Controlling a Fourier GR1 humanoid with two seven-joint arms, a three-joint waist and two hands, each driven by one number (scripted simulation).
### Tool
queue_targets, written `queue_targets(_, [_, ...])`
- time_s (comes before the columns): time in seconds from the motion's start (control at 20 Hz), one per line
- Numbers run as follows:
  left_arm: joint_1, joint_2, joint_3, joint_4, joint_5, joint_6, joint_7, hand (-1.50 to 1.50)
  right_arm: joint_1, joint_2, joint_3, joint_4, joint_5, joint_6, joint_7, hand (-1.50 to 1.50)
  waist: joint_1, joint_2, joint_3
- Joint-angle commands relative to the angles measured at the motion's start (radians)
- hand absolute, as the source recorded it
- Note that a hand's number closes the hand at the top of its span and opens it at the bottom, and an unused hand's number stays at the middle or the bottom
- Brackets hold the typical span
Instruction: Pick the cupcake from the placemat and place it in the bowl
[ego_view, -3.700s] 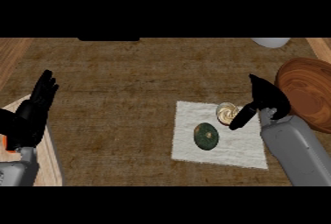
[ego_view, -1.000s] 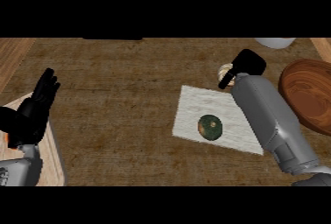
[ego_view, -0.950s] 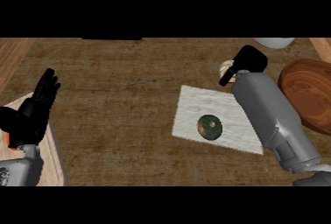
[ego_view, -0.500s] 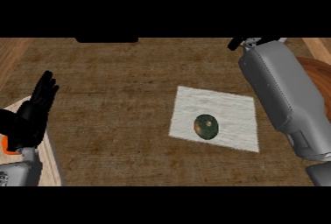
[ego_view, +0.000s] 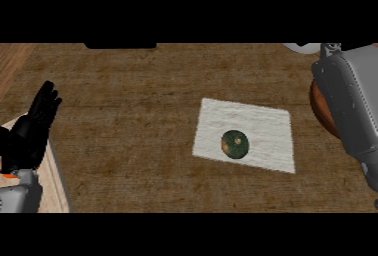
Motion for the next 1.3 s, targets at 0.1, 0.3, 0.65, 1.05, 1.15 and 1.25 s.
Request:
queue_targets(0.1, [-0.02,-0.007,0.005,0.053,-0.012,-0.006,-0.033,0.0,0.098,-0.06,-0.122,-0.05,-0.067,-0.06,-0.043,1.5,0.01,0.006,0.0])
queue_targets(0.3, [0.041,-0.033,-0.016,-0.047,-0.011,-0.007,-0.004,0.0,0.196,-0.075,-0.165,-0.072,-0.083,-0.129,-0.101,1.5,0.016,0.005,0.0])
queue_targets(0.65, [-0.04,-0.025,-0.007,-0.033,-0.019,0.003,0.05,0.0,0.372,-0.144,-0.294,0.055,-0.213,-0.309,-0.387,1.5,0.009,0.007,0.002])
queue_targets(1.05, [0.022,-0.02,0.015,-0.035,0.014,-0.045,-0.018,0.0,0.257,-0.246,-0.417,0.364,-0.311,-0.112,-0.364,1.5,0.037,0.012,0.002])
queue_targets(1.15, [-0.075,-0.021,0.003,0.045,-0.035,-0.01,0.002,0.0,0.289,-0.237,-0.438,0.389,-0.353,-0.14,-0.452,-1.5,0.017,0.012,0.001])
queue_targets(1.25, [0.007,-0.057,-0.019,0.013,-0.034,-0.015,-0.043,0.0,0.322,-0.263,-0.446,0.427,-0.388,-0.084,-0.556,-1.5,0.021,0.01,0.001])
